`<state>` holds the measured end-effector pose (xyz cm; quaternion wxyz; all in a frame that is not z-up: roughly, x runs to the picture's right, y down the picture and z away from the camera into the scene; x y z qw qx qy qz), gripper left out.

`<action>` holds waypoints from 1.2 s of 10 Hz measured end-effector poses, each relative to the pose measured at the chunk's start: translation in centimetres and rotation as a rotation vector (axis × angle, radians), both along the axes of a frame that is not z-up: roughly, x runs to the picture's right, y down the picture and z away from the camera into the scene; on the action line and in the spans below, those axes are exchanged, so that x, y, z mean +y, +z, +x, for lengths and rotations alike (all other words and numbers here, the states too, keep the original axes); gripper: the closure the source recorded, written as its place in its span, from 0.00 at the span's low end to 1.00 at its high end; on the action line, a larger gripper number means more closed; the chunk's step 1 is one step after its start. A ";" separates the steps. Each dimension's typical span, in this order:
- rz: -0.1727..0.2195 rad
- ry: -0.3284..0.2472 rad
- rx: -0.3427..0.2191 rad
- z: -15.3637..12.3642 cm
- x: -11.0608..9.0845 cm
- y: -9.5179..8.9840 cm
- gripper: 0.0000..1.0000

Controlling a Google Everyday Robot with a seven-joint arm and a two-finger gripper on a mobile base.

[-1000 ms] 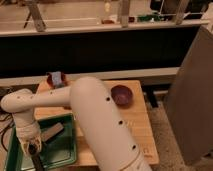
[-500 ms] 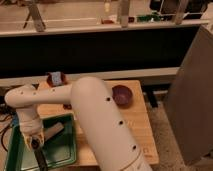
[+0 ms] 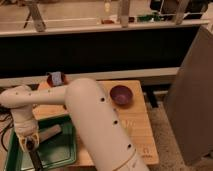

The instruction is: Wipe tray with brush

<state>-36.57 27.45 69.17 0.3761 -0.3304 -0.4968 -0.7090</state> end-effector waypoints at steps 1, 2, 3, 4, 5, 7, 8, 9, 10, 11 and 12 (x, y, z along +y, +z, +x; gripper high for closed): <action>-0.006 -0.014 -0.017 -0.8 0.7 -0.6 1.00; -0.015 -0.028 -0.029 -1.2 1.6 -1.4 1.00; -0.026 -0.031 -0.023 -1.1 2.4 -2.0 1.00; -0.038 -0.029 -0.010 -0.4 3.1 -2.6 1.00; -0.048 -0.023 0.006 0.6 3.7 -3.1 1.00; -0.066 0.001 0.052 3.1 4.4 -3.5 1.00; -0.071 0.017 0.085 4.9 4.5 -3.6 1.00; -0.076 0.032 0.118 6.6 4.5 -3.6 1.00; -0.081 0.048 0.152 8.4 4.4 -3.6 1.00; -0.086 0.066 0.188 10.3 4.3 -3.4 1.00; -0.091 0.091 0.231 12.3 4.2 -3.0 1.00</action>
